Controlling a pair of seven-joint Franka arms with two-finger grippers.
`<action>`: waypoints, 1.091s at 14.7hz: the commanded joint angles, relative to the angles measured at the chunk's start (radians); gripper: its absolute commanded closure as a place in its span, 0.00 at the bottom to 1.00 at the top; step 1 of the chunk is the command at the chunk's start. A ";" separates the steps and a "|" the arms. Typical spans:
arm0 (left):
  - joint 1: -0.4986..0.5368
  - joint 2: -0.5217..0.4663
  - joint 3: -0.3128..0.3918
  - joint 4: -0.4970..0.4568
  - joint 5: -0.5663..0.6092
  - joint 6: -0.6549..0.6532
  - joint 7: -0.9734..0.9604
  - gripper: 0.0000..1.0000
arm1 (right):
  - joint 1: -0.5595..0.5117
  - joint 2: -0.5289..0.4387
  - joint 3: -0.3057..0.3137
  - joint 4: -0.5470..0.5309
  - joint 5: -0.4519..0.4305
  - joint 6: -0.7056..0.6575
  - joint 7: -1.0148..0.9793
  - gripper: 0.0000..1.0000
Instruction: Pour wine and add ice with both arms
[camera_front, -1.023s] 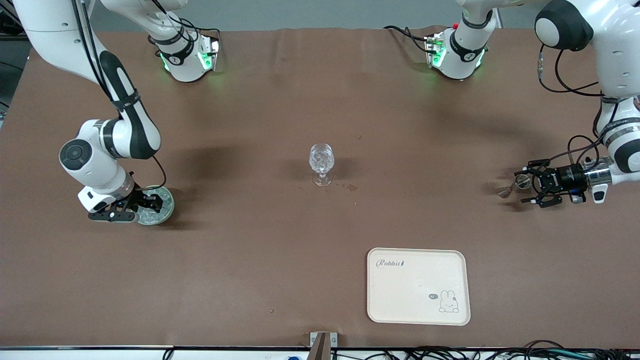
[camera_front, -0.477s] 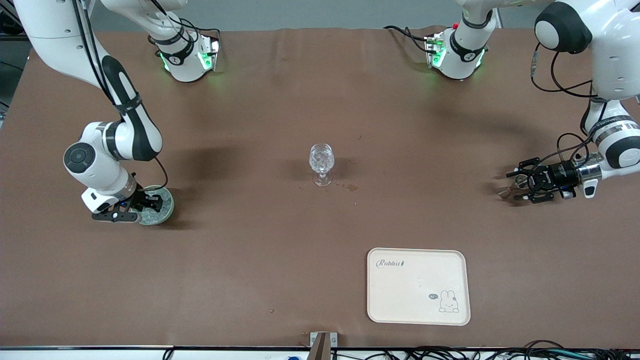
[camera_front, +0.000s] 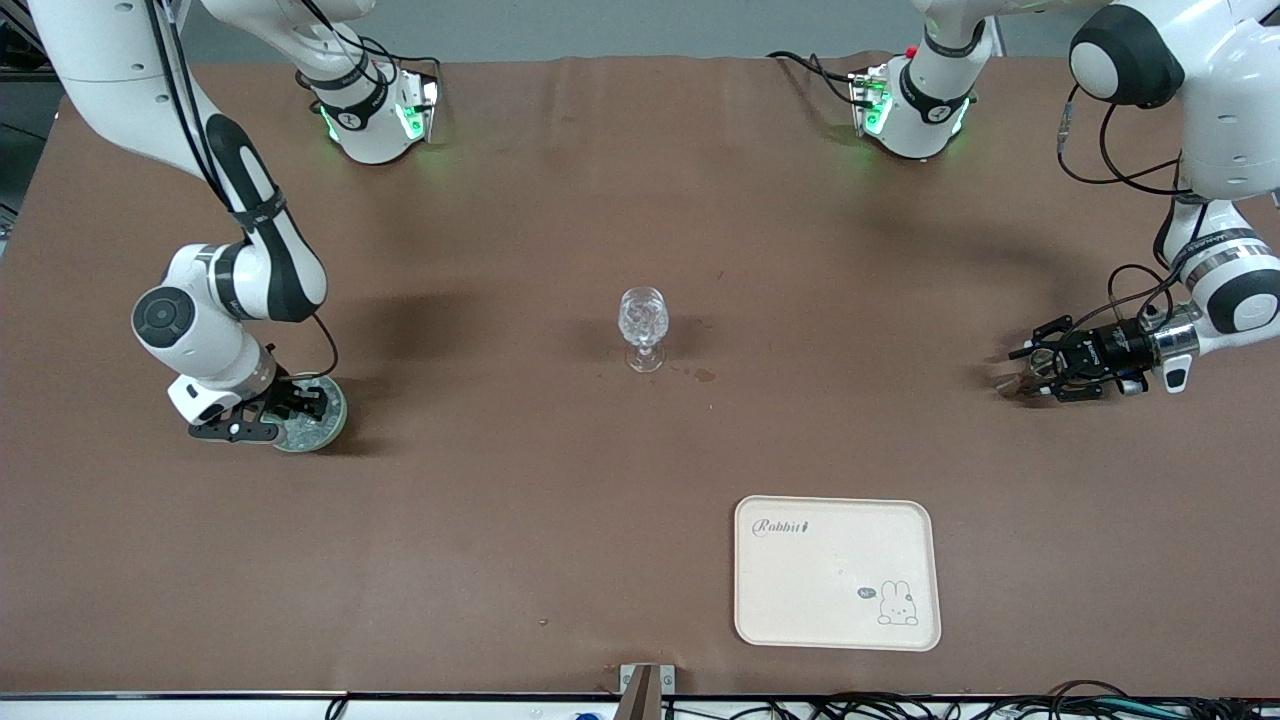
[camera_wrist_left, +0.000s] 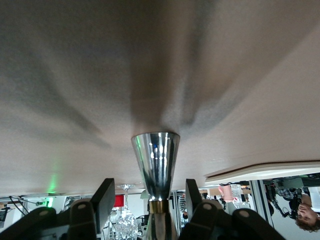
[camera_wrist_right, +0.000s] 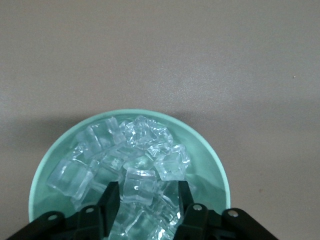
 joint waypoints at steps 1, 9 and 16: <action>0.000 -0.003 0.008 -0.011 -0.046 -0.015 -0.004 0.64 | -0.002 0.003 0.009 -0.016 0.005 0.005 0.007 0.61; 0.021 -0.006 0.010 -0.008 -0.072 -0.075 -0.014 0.99 | -0.001 0.003 0.013 -0.013 0.005 0.002 0.013 0.97; 0.017 -0.013 0.005 0.003 -0.074 -0.124 -0.028 0.99 | -0.001 -0.021 0.027 0.154 0.015 -0.289 0.024 1.00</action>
